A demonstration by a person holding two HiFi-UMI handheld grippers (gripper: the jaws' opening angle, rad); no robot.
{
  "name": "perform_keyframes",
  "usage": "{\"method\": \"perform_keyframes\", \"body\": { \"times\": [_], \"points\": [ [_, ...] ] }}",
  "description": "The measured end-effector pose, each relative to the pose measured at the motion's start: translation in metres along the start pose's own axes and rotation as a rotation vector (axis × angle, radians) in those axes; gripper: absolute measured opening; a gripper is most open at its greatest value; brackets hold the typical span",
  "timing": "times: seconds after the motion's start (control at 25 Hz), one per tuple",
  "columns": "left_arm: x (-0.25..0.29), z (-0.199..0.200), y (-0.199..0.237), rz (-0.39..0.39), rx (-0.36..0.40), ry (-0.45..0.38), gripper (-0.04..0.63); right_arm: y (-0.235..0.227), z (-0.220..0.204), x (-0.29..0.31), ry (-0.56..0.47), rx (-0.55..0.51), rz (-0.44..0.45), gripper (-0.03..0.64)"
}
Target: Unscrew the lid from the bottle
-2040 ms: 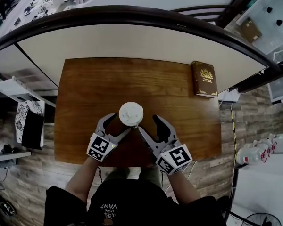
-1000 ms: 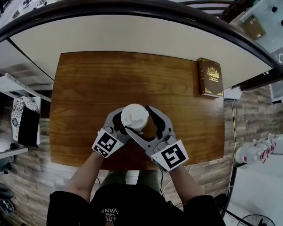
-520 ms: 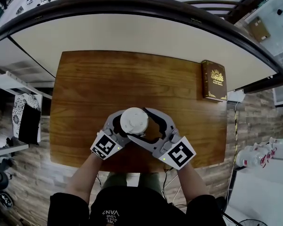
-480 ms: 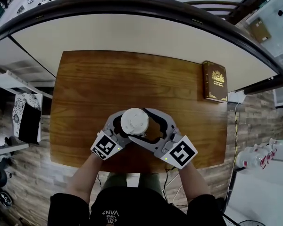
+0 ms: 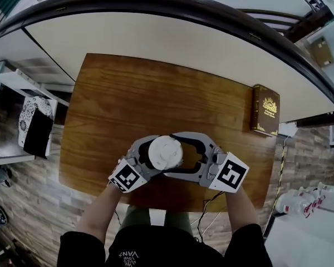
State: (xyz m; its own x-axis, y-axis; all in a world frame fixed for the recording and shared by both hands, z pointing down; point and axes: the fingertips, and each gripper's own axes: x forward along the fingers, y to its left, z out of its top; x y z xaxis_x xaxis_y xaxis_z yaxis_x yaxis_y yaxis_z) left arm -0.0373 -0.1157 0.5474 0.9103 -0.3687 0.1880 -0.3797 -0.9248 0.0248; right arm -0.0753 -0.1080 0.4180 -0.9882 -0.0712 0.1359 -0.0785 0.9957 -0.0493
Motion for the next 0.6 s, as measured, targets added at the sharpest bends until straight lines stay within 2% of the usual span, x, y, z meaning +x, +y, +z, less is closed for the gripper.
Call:
{"method": "perform_keyframes", "body": {
  "times": [0.08, 0.32, 0.6],
  "points": [
    [-0.001, 0.0, 0.001, 0.007, -0.001, 0.0, 0.37, -0.002, 0.005, -0.005, -0.023, -0.001, -0.071, 0.325],
    [-0.002, -0.002, 0.001, 0.026, -0.007, 0.006, 0.37, -0.004, 0.012, -0.031, -0.118, 0.024, -0.406, 0.341],
    [0.0, -0.001, 0.002, 0.094, -0.011, 0.002, 0.37, 0.006, 0.0, -0.019, -0.111, 0.046, -0.632, 0.351]
  ]
}}
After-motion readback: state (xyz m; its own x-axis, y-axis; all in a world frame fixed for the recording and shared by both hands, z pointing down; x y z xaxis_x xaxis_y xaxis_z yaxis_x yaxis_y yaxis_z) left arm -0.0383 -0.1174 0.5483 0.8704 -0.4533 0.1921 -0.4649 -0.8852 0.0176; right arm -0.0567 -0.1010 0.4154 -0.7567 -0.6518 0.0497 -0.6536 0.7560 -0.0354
